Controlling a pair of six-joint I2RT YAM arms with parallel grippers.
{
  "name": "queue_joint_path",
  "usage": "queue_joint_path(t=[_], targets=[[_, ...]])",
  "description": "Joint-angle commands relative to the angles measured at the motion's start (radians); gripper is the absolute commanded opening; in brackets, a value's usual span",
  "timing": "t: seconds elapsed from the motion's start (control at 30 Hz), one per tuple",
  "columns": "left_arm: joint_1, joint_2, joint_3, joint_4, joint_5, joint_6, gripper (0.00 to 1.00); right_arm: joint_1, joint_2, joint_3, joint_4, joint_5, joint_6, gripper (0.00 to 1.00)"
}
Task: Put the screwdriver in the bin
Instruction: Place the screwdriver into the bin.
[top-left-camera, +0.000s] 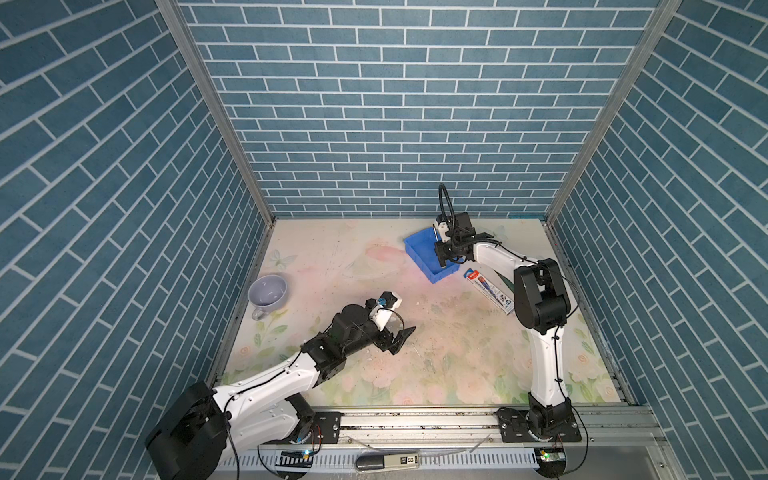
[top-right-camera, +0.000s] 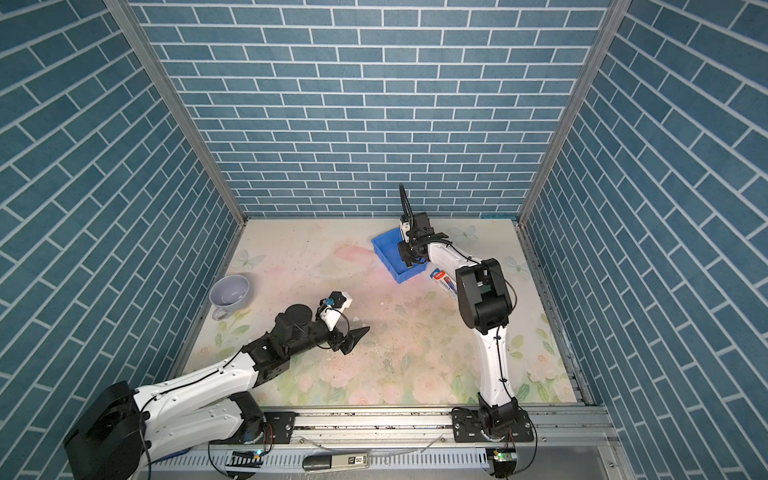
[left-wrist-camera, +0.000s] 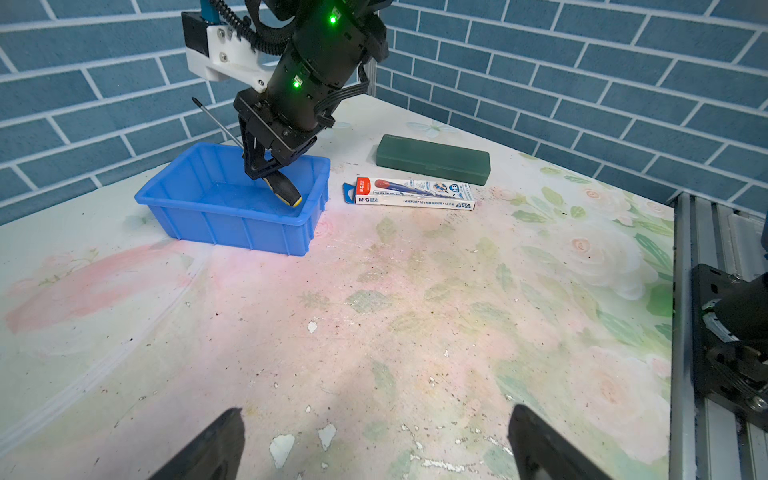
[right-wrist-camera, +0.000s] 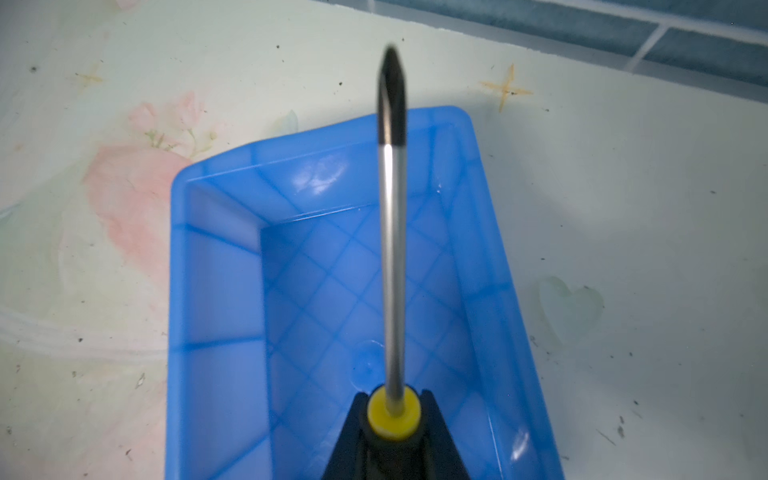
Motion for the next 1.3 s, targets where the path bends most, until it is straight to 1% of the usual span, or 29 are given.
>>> queue_joint_path(t=[0.0,0.17,0.2,0.27,0.33,0.4,0.47,0.53,0.57,0.7,0.83,0.87,0.9,0.93,1.07,1.27], targets=[[0.005,0.012,0.004,-0.009,-0.005,0.008,1.0,-0.001,0.04,0.065,-0.053,-0.004,-0.044,0.0],[0.005,0.016,0.003,-0.008,-0.007,0.008,1.0,-0.001,0.082,0.084,-0.067,0.002,-0.053,0.0],[0.005,0.016,0.004,-0.008,-0.008,0.007,1.0,-0.001,0.085,0.084,-0.066,0.003,-0.053,0.02],[0.005,0.014,0.005,-0.014,-0.009,0.008,1.0,-0.001,0.087,0.083,-0.059,0.003,-0.052,0.11],[0.005,0.014,0.008,-0.02,-0.01,0.008,1.0,-0.001,0.084,0.088,-0.059,-0.001,-0.048,0.17],[0.006,0.015,0.009,-0.025,-0.021,0.006,0.99,-0.001,0.072,0.088,-0.056,-0.001,-0.049,0.25],[0.006,0.02,0.01,-0.024,-0.034,-0.006,0.99,-0.001,0.055,0.082,-0.048,-0.003,-0.048,0.36],[0.006,0.024,0.013,-0.023,-0.044,-0.014,0.99,-0.001,0.034,0.075,-0.041,-0.004,-0.049,0.42],[0.006,0.028,0.015,-0.023,-0.051,-0.015,0.99,-0.001,0.019,0.065,-0.034,-0.007,-0.047,0.48],[0.015,0.028,0.02,-0.016,-0.08,-0.011,1.0,-0.001,-0.067,0.011,0.007,-0.016,-0.037,0.62],[0.061,0.029,0.026,0.005,-0.08,-0.004,1.0,-0.002,-0.183,-0.114,0.103,-0.017,-0.01,0.75],[0.078,0.034,0.028,0.007,-0.072,0.002,1.0,-0.002,-0.214,-0.155,0.133,-0.017,-0.005,0.81],[0.098,0.034,0.031,0.007,-0.071,0.009,1.0,-0.004,-0.249,-0.204,0.169,-0.017,0.001,0.91],[0.119,0.034,0.033,0.004,-0.069,0.017,1.0,-0.005,-0.293,-0.262,0.211,-0.018,0.005,0.99],[0.212,0.015,0.038,-0.008,-0.061,0.019,1.0,-0.014,-0.441,-0.451,0.323,0.009,0.018,0.99],[0.306,-0.087,0.04,-0.123,-0.145,0.078,1.0,-0.043,-0.68,-0.732,0.446,0.068,0.0,0.99]])
